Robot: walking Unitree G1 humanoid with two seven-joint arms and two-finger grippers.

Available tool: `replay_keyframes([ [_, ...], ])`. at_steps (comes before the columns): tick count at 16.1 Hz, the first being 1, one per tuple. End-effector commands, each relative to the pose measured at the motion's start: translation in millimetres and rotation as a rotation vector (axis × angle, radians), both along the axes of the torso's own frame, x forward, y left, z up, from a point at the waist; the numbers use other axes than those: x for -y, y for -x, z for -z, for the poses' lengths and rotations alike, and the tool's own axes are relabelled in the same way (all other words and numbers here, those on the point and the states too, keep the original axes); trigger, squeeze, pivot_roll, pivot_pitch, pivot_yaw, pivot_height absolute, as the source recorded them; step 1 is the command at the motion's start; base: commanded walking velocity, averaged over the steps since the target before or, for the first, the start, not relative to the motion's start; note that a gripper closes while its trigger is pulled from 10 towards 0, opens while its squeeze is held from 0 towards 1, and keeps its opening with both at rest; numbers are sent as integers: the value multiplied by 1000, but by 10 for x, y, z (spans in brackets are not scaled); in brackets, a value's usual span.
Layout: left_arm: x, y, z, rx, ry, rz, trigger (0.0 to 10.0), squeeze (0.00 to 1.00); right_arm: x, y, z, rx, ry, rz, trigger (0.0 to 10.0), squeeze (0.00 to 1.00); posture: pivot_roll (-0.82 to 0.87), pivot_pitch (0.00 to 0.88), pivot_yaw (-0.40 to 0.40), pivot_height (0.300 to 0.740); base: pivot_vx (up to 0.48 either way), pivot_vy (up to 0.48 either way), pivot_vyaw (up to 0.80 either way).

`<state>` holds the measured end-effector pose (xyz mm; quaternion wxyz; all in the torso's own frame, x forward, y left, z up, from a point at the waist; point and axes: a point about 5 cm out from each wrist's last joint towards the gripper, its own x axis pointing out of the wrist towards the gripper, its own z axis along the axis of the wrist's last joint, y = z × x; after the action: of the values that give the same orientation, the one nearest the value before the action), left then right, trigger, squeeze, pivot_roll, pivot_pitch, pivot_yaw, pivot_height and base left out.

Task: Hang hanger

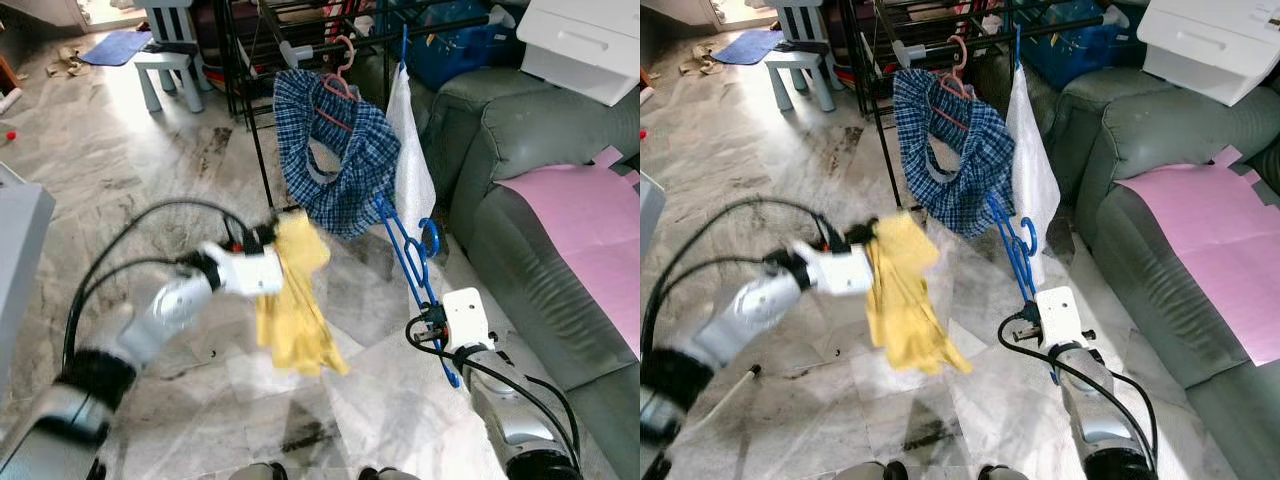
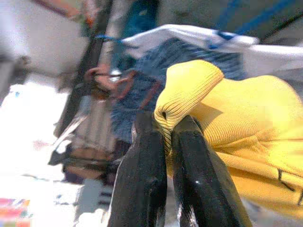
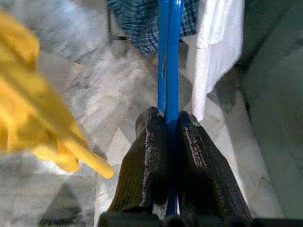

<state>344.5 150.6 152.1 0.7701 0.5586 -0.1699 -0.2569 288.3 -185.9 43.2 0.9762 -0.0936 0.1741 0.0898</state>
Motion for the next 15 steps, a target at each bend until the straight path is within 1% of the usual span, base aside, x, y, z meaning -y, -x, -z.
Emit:
replay_keyframes([
  [1, -11, -50, -100, 60, 37, -11, 10000, 0, 26, -25, -69, 13, -12, -32, 10000, 0, -46, 100, 40, 740, 0, 0, 0],
  [2, 4, -81, -134, 83, 58, -18, 10000, 0, 24, -59, -138, 33, -17, -81, 10000, 0, -48, 96, 38, 740, 0, 0, 0],
  [3, 18, -116, -146, 118, 47, -29, 10000, 0, -10, -96, -211, 58, 1, -158, 10000, 0, -49, 93, 38, 740, 0, 0, 0],
  [4, 24, -150, -148, 138, 49, -46, 10000, 0, -83, -118, -278, 74, -4, -242, 10000, 0, -52, 90, 35, 740, 0, 0, 0],
  [5, 28, -190, -165, 145, 70, -66, 10000, 0, -182, -122, -355, 83, -43, -341, 10000, 0, -52, 86, 31, 740, 0, 0, 0],
  [6, 32, -210, -190, 155, 83, -72, 10000, 0, -217, -113, -381, 83, -51, -383, 10000, 0, -53, 82, 30, 740, 0, 0, 0],
  [7, 27, -258, -295, 176, 175, -94, 10000, 0, -259, -62, -394, 60, -64, -462, 10000, 0, -52, 80, 29, 740, 0, 0, 0],
  [8, 22, -272, -349, 176, 232, -105, 10000, 0, -268, -40, -391, 51, -64, -486, 10000, 0, -51, 81, 28, 740, 0, 0, 0],
  [9, 23, -293, -476, 169, 382, -107, 10000, 0, -284, 27, -361, 18, -80, -537, 10000, 0, -52, 81, 29, 740, 0, 0, 0],
  [10, 32, -294, -514, 182, 418, -98, 10000, 0, -290, 54, -344, 7, -85, -554, 10000, 0, -52, 81, 29, 740, 0, 0, 0],
  [12, -14, -333, -500, 215, 390, -149, 10000, 0, -357, 143, -350, -23, -116, -634, 10000, 0, -54, 85, 33, 740, 0, 0, 0],
  [13, -23, -338, -499, 212, 399, -156, 10000, 0, -369, 161, -349, -31, -123, -650, 10000, 0, -55, 85, 33, 740, 0, 0, 0],
  [14, -14, -348, -532, 178, 475, -147, 10000, 0, -373, 206, -325, -62, -124, -684, 10000, 0, -55, 87, 36, 740, 0, 0, 0],
  [15, 6, -354, -564, 154, 535, -138, 10000, 0, -370, 208, -309, -70, -120, -685, 10000, 0, -51, 88, 38, 740, 0, 0, 0],
])
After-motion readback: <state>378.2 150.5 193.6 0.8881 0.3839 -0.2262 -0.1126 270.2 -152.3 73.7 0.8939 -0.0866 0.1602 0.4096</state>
